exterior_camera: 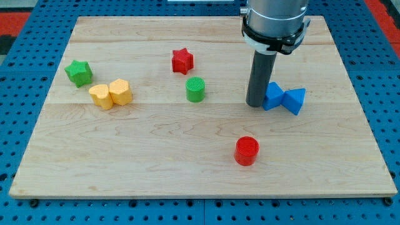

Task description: Move the green circle close to the red star

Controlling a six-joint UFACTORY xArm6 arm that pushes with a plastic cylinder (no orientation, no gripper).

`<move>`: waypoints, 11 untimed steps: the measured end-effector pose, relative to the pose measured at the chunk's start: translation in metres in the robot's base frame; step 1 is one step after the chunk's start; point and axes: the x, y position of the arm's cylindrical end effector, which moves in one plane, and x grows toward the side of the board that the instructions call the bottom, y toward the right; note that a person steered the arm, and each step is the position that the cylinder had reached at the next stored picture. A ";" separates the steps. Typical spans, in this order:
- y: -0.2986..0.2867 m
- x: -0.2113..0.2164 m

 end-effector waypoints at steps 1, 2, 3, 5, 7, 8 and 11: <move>0.002 0.000; -0.068 0.006; -0.105 0.006; -0.104 0.006; -0.122 0.006; -0.113 -0.004; -0.057 -0.044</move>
